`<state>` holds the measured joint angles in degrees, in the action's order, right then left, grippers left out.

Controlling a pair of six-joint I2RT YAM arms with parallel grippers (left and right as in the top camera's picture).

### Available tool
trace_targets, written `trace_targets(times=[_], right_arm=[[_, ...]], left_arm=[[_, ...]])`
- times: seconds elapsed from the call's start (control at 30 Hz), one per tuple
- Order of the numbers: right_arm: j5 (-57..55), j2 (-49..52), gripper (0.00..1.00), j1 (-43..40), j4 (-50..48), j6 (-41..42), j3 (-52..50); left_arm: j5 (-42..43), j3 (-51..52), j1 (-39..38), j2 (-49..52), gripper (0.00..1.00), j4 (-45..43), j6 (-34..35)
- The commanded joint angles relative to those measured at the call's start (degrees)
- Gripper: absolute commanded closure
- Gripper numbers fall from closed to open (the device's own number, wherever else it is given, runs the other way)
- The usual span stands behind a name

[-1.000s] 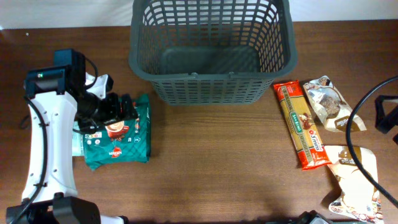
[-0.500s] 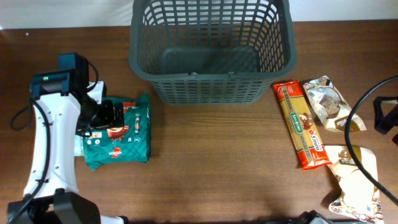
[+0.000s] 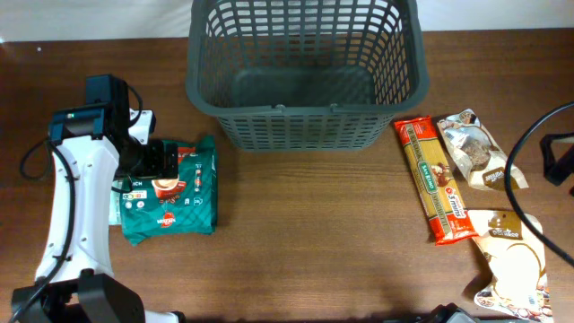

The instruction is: Pack container

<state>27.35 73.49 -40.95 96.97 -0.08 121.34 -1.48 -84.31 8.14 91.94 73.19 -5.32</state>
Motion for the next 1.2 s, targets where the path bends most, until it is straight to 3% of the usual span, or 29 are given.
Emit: trace_targets(times=[0.0, 0.17, 0.23, 1.03, 1.17], right_arm=[[0.92, 1.11, 0.01, -0.28, 0.33, -0.57, 0.39], [0.92, 2.99, 0.01, -0.28, 0.33, -0.57, 0.39], [0.92, 3.80, 0.01, -0.28, 0.33, -0.57, 0.39], [-6.45, 16.41, 0.01, -0.33, -2.58, -1.33, 0.39], [-6.40, 16.87, 0.01, -0.33, -0.87, -5.51, 0.39]], left_arm=[[-0.42, 0.44, -0.26, 0.09, 0.00, 0.13, 4.26], [2.62, 0.44, -0.26, 0.09, 0.00, 0.00, 16.35], [2.78, 0.44, -0.28, 0.09, 0.00, -0.90, 17.99], [2.56, 0.50, -0.26, 0.09, 0.01, -3.58, 15.96], [2.56, 0.50, -0.26, 0.09, 0.01, -3.78, 15.93]])
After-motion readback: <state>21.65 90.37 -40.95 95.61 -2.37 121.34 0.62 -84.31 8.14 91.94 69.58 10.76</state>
